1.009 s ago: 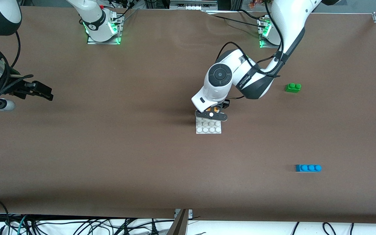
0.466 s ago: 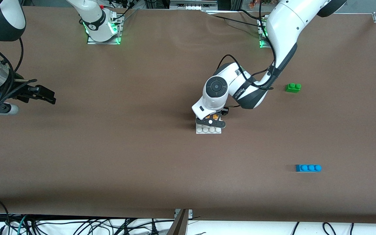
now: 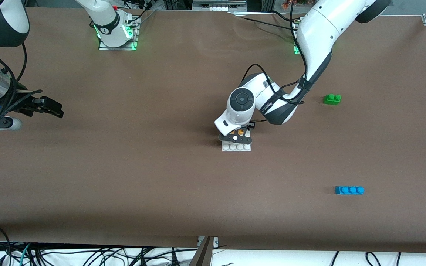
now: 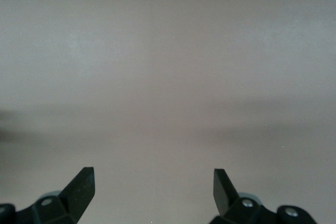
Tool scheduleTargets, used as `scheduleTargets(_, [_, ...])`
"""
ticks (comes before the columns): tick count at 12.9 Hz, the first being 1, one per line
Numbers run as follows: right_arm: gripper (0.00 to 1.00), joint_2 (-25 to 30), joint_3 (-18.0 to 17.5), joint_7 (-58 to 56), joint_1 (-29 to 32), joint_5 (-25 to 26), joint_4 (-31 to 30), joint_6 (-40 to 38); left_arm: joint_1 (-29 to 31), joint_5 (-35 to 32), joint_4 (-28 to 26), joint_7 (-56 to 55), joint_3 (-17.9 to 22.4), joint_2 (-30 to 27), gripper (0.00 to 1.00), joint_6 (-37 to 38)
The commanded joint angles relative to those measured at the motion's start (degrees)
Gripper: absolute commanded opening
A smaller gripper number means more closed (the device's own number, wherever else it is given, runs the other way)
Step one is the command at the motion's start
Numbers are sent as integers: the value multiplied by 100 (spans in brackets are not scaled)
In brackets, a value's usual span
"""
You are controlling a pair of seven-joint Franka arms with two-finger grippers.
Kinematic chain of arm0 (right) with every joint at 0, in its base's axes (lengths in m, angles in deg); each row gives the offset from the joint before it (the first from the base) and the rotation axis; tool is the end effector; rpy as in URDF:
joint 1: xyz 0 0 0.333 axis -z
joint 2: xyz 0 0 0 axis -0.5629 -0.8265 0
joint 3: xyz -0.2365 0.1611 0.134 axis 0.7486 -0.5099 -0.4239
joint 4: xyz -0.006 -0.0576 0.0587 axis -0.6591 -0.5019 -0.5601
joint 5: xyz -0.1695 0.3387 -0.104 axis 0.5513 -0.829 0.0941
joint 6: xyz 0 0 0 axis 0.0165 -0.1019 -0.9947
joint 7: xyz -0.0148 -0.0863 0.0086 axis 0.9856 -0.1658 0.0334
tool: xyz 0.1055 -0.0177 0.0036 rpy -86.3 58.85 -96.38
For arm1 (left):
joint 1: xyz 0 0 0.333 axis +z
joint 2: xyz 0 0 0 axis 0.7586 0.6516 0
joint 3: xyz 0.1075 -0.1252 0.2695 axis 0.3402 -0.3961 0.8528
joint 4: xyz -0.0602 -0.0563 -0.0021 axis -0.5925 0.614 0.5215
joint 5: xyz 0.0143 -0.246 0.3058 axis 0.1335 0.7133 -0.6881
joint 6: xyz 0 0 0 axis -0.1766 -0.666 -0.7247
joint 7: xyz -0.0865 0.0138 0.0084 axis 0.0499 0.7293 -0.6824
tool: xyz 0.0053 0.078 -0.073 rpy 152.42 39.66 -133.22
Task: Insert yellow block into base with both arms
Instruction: 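Press the yellow block onto the plate studs and open the left gripper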
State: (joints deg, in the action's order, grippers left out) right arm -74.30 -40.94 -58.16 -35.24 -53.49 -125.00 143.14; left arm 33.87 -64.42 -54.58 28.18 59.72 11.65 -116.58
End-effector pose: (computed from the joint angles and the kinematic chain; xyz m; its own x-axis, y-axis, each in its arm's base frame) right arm 0.6094 0.0378 0.5577 0.9988 -0.0467 -0.0147 -0.0469 -0.9989 -0.0091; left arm 0.5462 -0.4240 0.2320 0.9850 -0.1238 -0.1199 -0.1245 -0.9922 0.0022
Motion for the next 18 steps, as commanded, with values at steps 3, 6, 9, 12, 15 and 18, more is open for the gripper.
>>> scheduleTargets(3, [100, 15, -25, -144, 36, -1, 34, -67, -79, -295, 183, -117, 82, 99, 61, 44])
scheduleTargets(6, [100, 112, -34, -13, 28, 52, 43, -277, -79, -304, 192, -116, 82, 134, 60, 44])
scheduleTargets(9, [100, 86, 1, -12, 36, 87, 51, -164, -88, -304, 183, -116, 82, 169, 61, 35])
scheduleTargets(12, [100, 103, -16, -12, 28, 79, 51, 56, -88, -470, 200, -125, 74, 257, 61, 26])
scheduleTargets(15, [100, 112, -8, -12, 28, 35, 51, 56, -88, -533, 201, -125, 74, 275, 64, 26])
scheduleTargets(18, [100, 112, 1, -12, 28, 43, 51, 56, -79, -497, 209, -248, 65, 231, 100, 35])
